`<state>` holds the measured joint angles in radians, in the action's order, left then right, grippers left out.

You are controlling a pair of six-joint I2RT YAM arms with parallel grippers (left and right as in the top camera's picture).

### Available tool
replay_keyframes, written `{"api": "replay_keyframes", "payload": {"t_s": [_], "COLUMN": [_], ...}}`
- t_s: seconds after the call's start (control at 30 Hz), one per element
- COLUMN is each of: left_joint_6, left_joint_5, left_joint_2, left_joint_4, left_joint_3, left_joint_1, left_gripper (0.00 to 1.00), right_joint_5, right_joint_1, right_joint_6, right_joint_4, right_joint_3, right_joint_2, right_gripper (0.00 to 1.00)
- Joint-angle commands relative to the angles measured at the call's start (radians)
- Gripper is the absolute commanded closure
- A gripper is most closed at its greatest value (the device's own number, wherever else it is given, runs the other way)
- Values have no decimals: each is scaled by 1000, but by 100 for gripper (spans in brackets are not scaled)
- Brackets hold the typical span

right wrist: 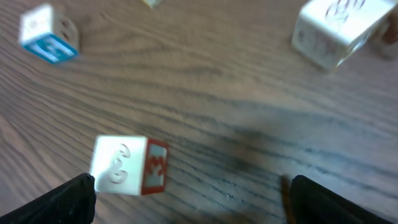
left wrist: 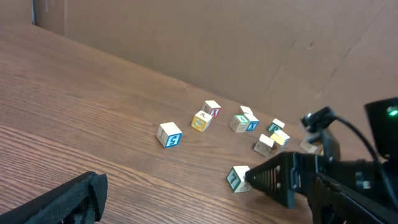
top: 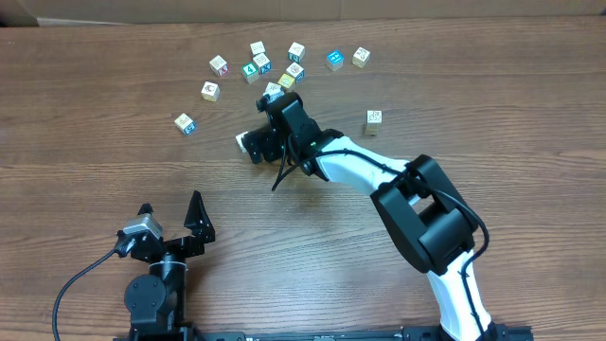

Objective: Form a tower

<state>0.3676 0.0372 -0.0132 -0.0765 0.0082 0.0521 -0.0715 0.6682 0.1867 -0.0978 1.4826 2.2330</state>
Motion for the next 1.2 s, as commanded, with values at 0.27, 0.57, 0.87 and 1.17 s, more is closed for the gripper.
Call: {"api": "replay_keyframes", "payload": {"t_s": [0.27,0.57,0.87,1.17], "left_joint_6": [6,6,6,6], "left_joint_5": [-5,-5,-5,-5], "left_joint_2": [8,8,8,8], "left_joint_4": [2,2,2,2], "left_joint_3": [-3,-3,-3,-3], "left_joint_1": [-3,-3,-3,-3], "left_gripper": [0,0,1,1], "right_joint_5": [-2,-1,-2,-2], "right_joint_1": [0,0,0,0], "right_joint_6": [-2,-2,-6,-6], "right_joint_4": [26,28,42,66], "right_joint_3": [-4,-5,-5,-4], "right_joint_2": [10,10,10,40], "right_gripper": [3,2,3,4]}}
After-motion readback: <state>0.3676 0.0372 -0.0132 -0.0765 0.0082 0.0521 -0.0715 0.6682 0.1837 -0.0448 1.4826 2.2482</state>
